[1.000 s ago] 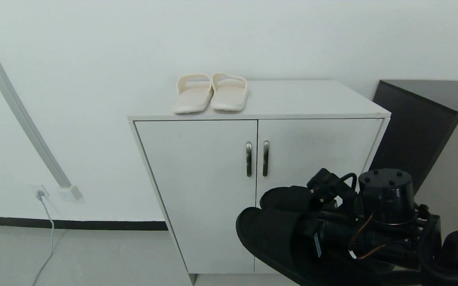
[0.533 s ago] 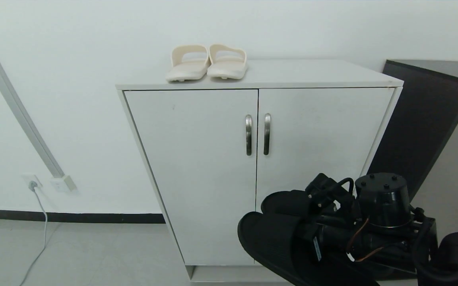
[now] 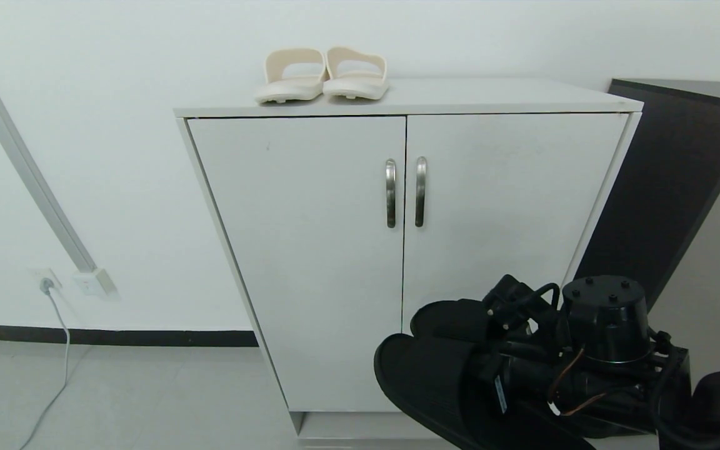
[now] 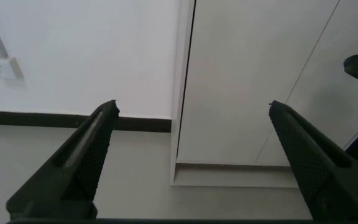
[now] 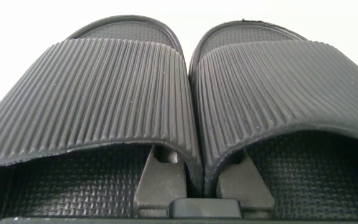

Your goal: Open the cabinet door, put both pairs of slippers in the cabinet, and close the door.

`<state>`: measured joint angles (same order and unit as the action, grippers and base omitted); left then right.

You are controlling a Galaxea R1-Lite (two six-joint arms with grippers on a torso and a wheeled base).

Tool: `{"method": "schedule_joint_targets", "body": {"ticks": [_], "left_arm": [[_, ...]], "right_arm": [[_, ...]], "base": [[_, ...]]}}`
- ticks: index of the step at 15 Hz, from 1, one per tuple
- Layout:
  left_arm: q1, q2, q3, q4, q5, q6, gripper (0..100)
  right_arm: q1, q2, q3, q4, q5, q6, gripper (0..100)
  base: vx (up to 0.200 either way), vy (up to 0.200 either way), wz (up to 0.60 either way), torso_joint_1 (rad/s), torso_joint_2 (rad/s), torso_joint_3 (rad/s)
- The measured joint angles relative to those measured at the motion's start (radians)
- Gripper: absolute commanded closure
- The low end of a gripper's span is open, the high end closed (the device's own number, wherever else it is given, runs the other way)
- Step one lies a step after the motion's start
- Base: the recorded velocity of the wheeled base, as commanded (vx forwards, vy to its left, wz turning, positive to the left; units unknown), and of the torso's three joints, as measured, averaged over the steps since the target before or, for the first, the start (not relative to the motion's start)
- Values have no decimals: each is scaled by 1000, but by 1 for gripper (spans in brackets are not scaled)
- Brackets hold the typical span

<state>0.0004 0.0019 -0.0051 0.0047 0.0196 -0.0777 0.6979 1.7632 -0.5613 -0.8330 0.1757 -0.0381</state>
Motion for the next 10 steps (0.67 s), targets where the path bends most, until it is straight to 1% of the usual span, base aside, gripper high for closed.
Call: {"method": "schedule_joint_targets", "body": {"ticks": [3,5,6,8,9,10], "left_arm": [[1,2,0,0,-3,1,0],[0,11,-14,-1,-2,1,0],[0,23,-56,4,-1,-13,0],[0,79,-173,19,-4,-52,0],[-1,116,-209,21,-16,-58,0],[-8,171,-232,18,-41,-60,0]], "right_arm": [[0,5,6,-4,-1,0,100],[-2,7,9,-11,-2,-1,100],[-1,8,10,-13,-1,-1,100],[0,12,10,-15,0,-1,100],[2,13,10,-17,-1,-1,100],[4,14,10,-18,0,-1,100]], "base": [[0,0,0,0,0,0],[0,0,0,-7,139,129],[0,0,0,-7,139,51],[0,0,0,2,68,34],[0,0,0,0,0,0],[0,0,0,0,0,0]]}}
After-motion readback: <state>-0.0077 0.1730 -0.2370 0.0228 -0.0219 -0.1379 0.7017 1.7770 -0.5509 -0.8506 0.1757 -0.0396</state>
